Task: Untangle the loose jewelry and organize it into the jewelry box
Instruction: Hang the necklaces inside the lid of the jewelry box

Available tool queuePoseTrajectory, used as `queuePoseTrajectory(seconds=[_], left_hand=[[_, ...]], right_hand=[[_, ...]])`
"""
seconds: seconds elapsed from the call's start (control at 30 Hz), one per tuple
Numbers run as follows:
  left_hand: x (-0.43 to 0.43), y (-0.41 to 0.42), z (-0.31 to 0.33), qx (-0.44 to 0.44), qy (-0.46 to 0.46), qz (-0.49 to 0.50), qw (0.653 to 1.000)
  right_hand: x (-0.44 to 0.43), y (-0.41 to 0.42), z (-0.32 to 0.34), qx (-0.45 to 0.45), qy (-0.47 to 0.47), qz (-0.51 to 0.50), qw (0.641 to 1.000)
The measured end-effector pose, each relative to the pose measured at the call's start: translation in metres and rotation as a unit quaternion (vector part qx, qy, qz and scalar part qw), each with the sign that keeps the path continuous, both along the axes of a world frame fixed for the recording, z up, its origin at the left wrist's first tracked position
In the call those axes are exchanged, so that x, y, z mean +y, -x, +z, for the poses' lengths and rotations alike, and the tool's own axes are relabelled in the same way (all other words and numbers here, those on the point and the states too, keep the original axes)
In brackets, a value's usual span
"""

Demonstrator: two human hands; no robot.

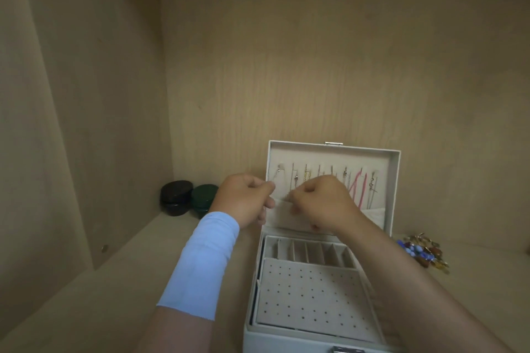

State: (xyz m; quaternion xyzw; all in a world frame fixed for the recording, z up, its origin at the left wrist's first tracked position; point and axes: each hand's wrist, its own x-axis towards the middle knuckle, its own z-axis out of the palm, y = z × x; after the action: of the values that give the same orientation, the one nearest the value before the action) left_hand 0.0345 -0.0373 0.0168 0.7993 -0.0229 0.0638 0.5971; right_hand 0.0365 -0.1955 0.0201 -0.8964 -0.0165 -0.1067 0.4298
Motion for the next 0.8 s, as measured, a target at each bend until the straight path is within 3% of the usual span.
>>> queuePoseTrajectory(seconds=[0.1, 0.23, 0.4, 0.63, 0.8], left_hand=[[0.001, 0.009, 0.008, 0.044, 0.057, -0.060, 0.996], [-0.002, 0.017, 0.012, 0.038, -0.016, -0.127, 0.991], [-0.002, 0.022, 0.012, -0.004, -0.119, -0.144, 0.982], [-0.003, 0.027, 0.012, -0.020, -0.126, -0.173, 0.977], [-0.006, 0.021, 0.010, -0.036, -0.069, -0.087, 0.993]], right_hand=[[-0.003, 0.016, 0.000, 0.096, -0.119, 0.087, 0.984], [-0.008, 0.021, 0.000, 0.158, -0.151, 0.195, 0.956], [-0.019, 0.018, 0.002, 0.145, -0.106, 0.181, 0.967], [-0.022, 0.018, 0.005, 0.159, -0.113, 0.193, 0.962], [-0.026, 0.020, 0.014, 0.095, -0.004, 0.144, 0.985]])
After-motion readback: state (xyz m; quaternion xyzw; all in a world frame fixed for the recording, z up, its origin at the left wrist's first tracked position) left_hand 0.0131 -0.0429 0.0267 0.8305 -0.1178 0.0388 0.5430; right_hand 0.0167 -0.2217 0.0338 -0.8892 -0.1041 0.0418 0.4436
